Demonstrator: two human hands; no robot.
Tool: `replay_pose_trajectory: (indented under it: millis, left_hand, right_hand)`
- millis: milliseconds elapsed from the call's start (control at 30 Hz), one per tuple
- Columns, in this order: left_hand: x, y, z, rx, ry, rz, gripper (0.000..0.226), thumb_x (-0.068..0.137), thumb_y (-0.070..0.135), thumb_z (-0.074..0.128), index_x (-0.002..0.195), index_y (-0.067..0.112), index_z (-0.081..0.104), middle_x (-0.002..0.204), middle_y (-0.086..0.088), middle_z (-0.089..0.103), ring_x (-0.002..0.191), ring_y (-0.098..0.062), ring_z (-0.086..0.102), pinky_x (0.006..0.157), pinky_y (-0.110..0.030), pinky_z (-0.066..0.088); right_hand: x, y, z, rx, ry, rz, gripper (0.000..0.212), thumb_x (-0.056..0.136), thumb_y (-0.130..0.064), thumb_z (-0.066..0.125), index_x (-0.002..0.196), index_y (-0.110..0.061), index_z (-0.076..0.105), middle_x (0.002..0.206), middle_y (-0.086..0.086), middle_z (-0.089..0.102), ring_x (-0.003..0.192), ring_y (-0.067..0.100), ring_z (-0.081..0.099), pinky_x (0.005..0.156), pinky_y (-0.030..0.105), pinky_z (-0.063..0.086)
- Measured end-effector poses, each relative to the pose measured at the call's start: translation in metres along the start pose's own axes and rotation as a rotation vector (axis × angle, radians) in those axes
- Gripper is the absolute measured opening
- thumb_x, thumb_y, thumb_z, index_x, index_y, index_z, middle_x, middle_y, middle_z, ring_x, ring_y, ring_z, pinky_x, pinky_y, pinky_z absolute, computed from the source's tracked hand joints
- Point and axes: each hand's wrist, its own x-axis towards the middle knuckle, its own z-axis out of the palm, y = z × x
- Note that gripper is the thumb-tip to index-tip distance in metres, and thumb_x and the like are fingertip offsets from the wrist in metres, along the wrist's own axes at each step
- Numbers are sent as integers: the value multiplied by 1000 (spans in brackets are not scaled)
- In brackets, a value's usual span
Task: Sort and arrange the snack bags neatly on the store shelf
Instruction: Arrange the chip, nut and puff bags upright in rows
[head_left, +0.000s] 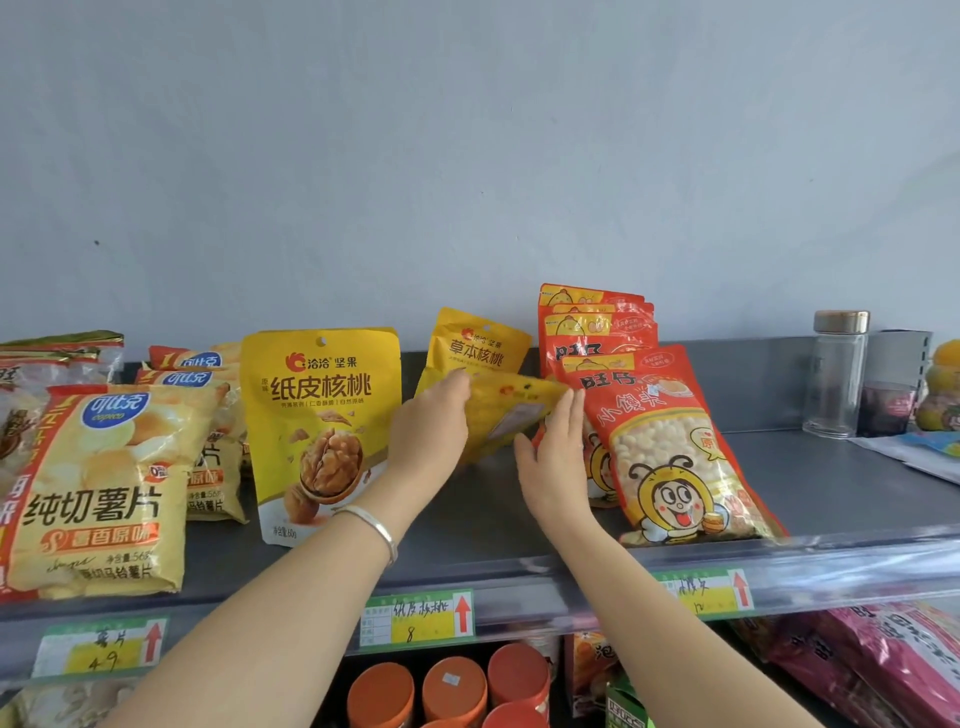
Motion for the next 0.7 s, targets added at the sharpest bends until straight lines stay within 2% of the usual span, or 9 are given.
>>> replay_pose_trajectory:
  millis: [67, 167, 233, 333, 400, 467, 533, 633, 700]
  left_hand:
    - [8, 3, -5, -140, 89, -68, 19, 100, 15, 37, 98, 6, 54, 70, -5, 49, 67, -30, 53, 54, -31, 27]
    - [13, 10, -8, -383, 144, -195, 19, 101, 16, 36, 90, 7, 48, 62, 0, 41, 54, -16, 38, 51, -25, 28]
    - [12, 13, -6, -473, 125, -256, 20, 101, 18, 34, 88, 7, 43, 63, 1, 41, 55, -14, 37, 48, -18, 30]
    - [11, 12, -2, -597, 102, -343, 28, 101, 19, 33, 123, 6, 45, 94, -6, 58, 81, -17, 53, 69, -21, 41]
    - [9, 11, 0, -660, 62, -352, 44, 100, 16, 37, 143, 14, 27, 127, -7, 52, 110, -20, 53, 89, -30, 44]
    - [4, 12, 1, -667, -2, -322, 65, 98, 12, 41, 150, 22, 4, 151, -7, 27, 134, -20, 35, 106, -23, 30]
    - [-2, 14, 2, -591, -63, -314, 77, 97, 8, 45, 149, 21, -11, 156, -5, 11, 141, -18, 21, 100, -13, 19]
    - [-12, 11, 8, -530, -124, -271, 80, 95, 7, 47, 148, 17, -12, 153, -11, 13, 142, -22, 18, 110, -24, 19]
    - [-20, 9, 9, -518, -206, -245, 72, 96, 9, 46, 150, 18, 0, 156, -8, 11, 144, -21, 11, 117, -31, 15]
  right_hand:
    - [1, 1, -2, 118, 17, 54, 79, 98, -17, 50, 152, -7, -8, 161, 7, -9, 149, 20, -3, 116, 27, 11]
    - [5, 5, -4, 338, -3, 218, 87, 95, -23, 58, 153, -13, -6, 161, 5, 12, 148, 21, 13, 119, 36, 17]
    - [7, 8, -5, 462, -12, 318, 83, 91, -28, 63, 154, -19, 9, 153, 3, 33, 141, 24, 32, 114, 45, 31]
    - [7, 13, -8, 510, -34, 363, 39, 89, -27, 67, 124, -19, 52, 121, 2, 62, 114, 22, 56, 94, 39, 48]
    - [7, 14, -10, 504, 16, 348, 18, 92, -21, 62, 108, -17, 55, 109, 4, 64, 102, 21, 59, 81, 32, 48]
    - [5, 12, -13, 441, 97, 322, 13, 94, -19, 58, 106, -15, 53, 106, 7, 63, 93, 20, 58, 78, 33, 47]
    - [2, 6, -13, 319, 162, 273, 10, 96, -18, 54, 104, -13, 50, 102, 4, 63, 85, 18, 57, 76, 36, 49]
    - [-2, 1, -12, 129, 235, 236, 9, 99, -19, 48, 104, -12, 44, 92, 3, 59, 82, 26, 59, 73, 43, 54]
    - [-2, -1, -13, 102, 251, 263, 9, 100, -19, 46, 104, -13, 41, 90, 4, 57, 81, 29, 59, 73, 46, 54]
